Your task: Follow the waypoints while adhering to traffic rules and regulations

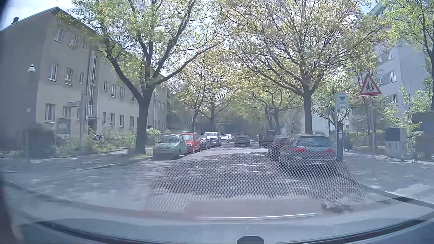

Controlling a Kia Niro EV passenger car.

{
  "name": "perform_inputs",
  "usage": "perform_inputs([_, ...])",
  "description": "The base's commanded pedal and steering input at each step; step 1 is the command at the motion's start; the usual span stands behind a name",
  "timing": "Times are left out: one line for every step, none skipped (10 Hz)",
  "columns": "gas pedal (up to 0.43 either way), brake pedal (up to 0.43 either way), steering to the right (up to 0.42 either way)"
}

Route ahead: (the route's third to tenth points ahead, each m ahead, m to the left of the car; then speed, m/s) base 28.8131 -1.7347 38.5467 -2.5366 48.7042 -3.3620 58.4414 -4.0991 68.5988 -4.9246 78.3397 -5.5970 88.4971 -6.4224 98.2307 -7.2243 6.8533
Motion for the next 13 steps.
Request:
perform_inputs([0.287, 0.024, 0.021])
perform_inputs([0.287, 0.024, 0.021])
perform_inputs([0.287, 0.024, 0.021])
perform_inputs([0.287, 0.024, 0.021])
perform_inputs([0.287, 0.024, 0.022])
perform_inputs([0.287, 0.024, 0.022])
perform_inputs([0.287, 0.024, 0.021])
perform_inputs([0.287, 0.024, 0.020])
perform_inputs([0.287, 0.024, 0.018])
perform_inputs([0.299, 0.024, 0.012])
perform_inputs([0.299, 0.024, 0.009])
perform_inputs([0.299, 0.024, 0.008])
perform_inputs([0.299, 0.024, 0.008])
